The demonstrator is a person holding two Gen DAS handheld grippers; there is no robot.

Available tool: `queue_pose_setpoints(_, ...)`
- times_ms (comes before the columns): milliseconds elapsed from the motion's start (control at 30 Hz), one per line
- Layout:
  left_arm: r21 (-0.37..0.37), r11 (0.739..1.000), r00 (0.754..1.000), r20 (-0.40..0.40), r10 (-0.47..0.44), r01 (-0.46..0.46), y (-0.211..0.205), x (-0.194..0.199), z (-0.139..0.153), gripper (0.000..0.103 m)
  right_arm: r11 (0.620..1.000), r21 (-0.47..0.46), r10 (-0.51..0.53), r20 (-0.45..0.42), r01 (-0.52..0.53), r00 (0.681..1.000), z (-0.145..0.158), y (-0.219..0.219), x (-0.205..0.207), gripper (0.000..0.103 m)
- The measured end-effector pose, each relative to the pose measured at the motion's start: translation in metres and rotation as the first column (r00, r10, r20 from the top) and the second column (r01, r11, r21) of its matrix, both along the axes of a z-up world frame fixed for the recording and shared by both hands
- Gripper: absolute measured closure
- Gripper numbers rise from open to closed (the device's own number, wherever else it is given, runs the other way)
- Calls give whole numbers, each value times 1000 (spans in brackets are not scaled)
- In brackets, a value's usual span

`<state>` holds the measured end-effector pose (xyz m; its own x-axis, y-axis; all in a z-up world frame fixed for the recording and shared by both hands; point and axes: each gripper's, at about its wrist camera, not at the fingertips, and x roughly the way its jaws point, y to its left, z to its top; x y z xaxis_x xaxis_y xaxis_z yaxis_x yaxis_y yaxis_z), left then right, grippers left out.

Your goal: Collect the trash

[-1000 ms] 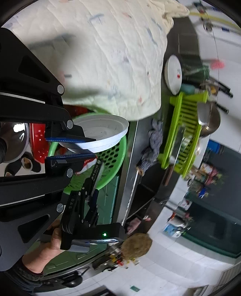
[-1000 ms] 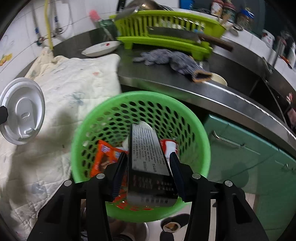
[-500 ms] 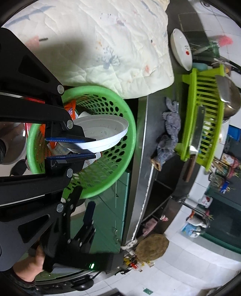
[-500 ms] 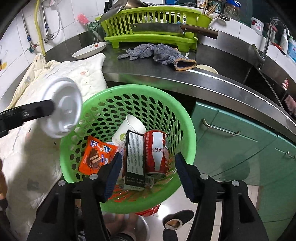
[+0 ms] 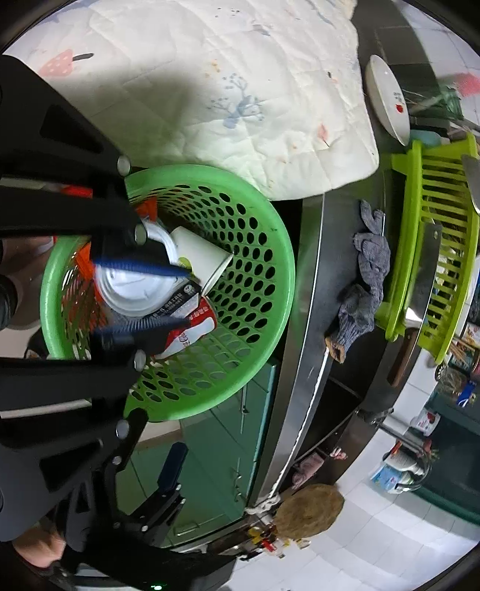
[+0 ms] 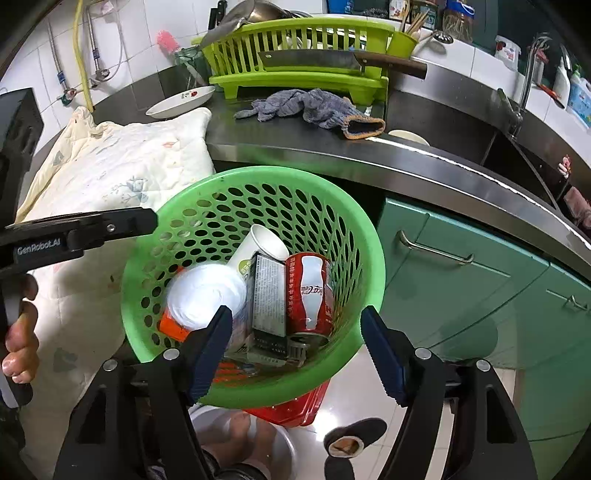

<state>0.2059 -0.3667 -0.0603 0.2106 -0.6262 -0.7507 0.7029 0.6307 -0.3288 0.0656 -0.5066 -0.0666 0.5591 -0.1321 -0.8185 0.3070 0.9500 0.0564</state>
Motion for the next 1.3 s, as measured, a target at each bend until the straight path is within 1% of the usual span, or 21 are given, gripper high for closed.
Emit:
queue_pose_setpoints(100,-2,1000,1000,8,9,-9,6,-2,2,64,1000,-2,5,9,-5,1000,2,8,-5,30)
queue_pose_setpoints(133,-5,1000,1000,14,12,-12,10,-5,4,63,1000,-2,6,12,-6,1000,3,10,-7,29)
queue_pose_setpoints(200,-4,1000,999,27,20,-20,16,-7,7,54,1000,-9,7,16,-7,1000,5,16,-11,26)
queue_pose_setpoints(267,1,999,998,48,38,-38,26,-13,12,49,1000,-9,5,19,-5,1000,6,24,-15,24)
queue_pose_setpoints(433,9,997,995,69,70,-71,50,-22,18,44,1000,3,-5,10,5,1000,4,39,-24,22)
queue_pose_setpoints(467,13,997,994,78,78,-79,55,-25,19,42,1000,15,-8,10,8,1000,4,41,-26,21)
queue_pose_setpoints(500,17,996,992,91,87,-88,62,-27,21,40,1000,21,-14,8,13,1000,3,44,-29,17)
queue_pose_setpoints(533,20,995,991,98,93,-96,67,-29,22,39,1000,25,-15,6,15,1000,3,47,-30,16)
queue_pose_setpoints(600,21,993,987,111,112,-115,78,-32,24,36,999,29,-13,1,13,1000,3,53,-33,15)
queue_pose_setpoints(733,31,989,981,135,137,-143,102,-40,29,33,998,53,-14,-14,14,1000,1,66,-39,14)
queue_pose_setpoints(867,49,982,970,174,170,-181,125,-48,35,23,997,82,-12,-6,12,1000,4,79,-46,11)
queue_pose_setpoints(900,52,980,967,179,180,-192,130,-50,36,20,997,79,-12,-7,13,1000,5,82,-47,11)
queue_pose_setpoints(1067,52,968,952,197,233,-247,161,-58,45,13,999,36,1,-7,-1,1000,12,102,-52,10)
queue_pose_setpoints(1167,48,959,942,205,265,-280,179,-63,50,12,1000,6,5,0,-5,1000,17,115,-55,9)
queue_pose_setpoints(1233,47,954,938,203,281,-296,190,-67,52,12,1000,2,15,5,-15,1000,20,121,-56,9)
queue_pose_setpoints(1300,56,947,930,219,296,-315,199,-73,55,11,1000,-8,26,7,-26,1000,23,129,-58,9)
